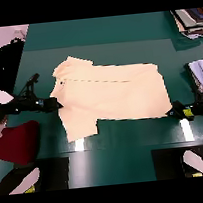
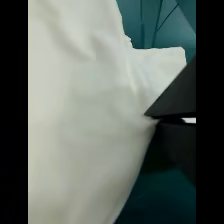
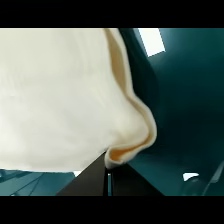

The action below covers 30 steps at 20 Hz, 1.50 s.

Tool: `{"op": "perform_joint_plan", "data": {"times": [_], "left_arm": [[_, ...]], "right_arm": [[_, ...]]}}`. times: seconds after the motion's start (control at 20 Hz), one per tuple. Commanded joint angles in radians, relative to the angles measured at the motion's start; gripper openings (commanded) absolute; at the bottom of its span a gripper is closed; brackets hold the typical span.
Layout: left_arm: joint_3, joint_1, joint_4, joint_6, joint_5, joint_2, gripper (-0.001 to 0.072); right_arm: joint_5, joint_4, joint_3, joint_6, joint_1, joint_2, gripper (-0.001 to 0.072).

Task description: Fold the shirts.

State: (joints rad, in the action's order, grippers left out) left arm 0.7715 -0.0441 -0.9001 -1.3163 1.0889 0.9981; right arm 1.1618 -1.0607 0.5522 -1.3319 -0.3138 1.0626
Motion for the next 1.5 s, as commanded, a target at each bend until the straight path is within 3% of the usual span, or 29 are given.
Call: {"op": "perform_joint_plan", "data": {"times": [0.0,0.2,0.5,0.75,0.9,1.1,1.25,1.45], "left_arm": [[0.134,0.0,-0.09,-0.061,0.035,-0.096,0.0023],[0.494,0.0,-0.135,-0.076,0.096,-0.213,0.0024],[1.122,0.0,-0.134,-0.126,0.101,-0.23,0.0023],[1.398,0.0,-0.132,-0.164,0.097,-0.23,0.0022],[1.389,0.0,-0.115,-0.17,0.102,-0.229,0.0023],[1.159,0.0,-0.115,-0.169,0.148,-0.197,0.0023],[1.022,0.0,-0.114,-0.163,0.238,-0.065,0.0024],[0.914,0.0,-0.114,-0.116,0.282,0.188,0.0024]], "right_arm": [[0.03,0.02,0.137,-0.002,0.061,-0.076,0.0015],[0.026,0.019,0.452,-0.002,0.103,-0.227,0.0016],[0.01,0.011,0.982,-0.002,0.076,-0.35,0.0016],[0.069,0.011,1.281,-0.002,-0.061,-0.354,0.0016],[0.153,0.013,1.406,-0.008,-0.101,-0.287,0.0015],[0.331,0.014,1.506,-0.056,-0.073,-0.112,0.0015],[0.399,0.0,1.402,-0.056,0.026,0.017,0.0015],[0.418,-0.194,1.221,-0.081,0.17,0.219,0.0015]]}}
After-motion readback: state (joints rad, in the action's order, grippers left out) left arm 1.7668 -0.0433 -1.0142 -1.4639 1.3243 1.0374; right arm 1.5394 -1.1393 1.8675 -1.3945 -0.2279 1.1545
